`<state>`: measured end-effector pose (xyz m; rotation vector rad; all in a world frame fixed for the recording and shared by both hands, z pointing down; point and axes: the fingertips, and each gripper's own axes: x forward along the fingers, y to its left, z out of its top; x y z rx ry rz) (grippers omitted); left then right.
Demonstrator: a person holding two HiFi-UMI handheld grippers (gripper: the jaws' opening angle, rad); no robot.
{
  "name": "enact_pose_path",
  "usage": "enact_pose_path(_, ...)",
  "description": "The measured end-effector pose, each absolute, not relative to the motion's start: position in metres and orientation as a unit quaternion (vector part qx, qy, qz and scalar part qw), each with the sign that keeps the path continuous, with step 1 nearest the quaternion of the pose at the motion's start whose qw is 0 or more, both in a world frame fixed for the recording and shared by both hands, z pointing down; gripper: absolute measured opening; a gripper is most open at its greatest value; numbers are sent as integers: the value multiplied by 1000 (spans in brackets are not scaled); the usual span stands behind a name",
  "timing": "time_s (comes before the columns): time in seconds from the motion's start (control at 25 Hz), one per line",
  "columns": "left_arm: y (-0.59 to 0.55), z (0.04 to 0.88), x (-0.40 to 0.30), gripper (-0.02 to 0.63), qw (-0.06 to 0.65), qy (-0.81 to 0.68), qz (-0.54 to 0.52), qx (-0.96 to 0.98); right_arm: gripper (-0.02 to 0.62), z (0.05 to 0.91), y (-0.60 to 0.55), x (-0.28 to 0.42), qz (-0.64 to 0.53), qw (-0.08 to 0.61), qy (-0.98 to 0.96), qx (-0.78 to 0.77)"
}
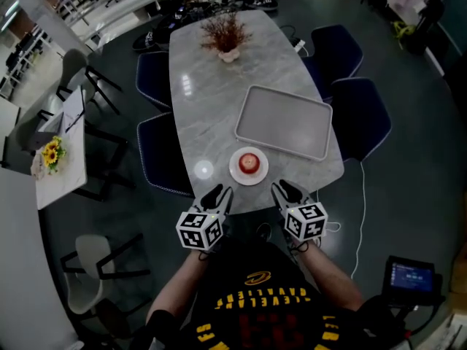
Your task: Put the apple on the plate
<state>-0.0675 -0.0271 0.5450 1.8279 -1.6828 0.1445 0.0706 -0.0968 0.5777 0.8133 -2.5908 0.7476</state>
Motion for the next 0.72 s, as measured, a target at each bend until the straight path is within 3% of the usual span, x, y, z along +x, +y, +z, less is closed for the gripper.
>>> enact_pose_path(0.72, -98, 684, -110, 118, 430, -603, 142, 656, 94, 694, -155, 42, 322, 264, -849, 323)
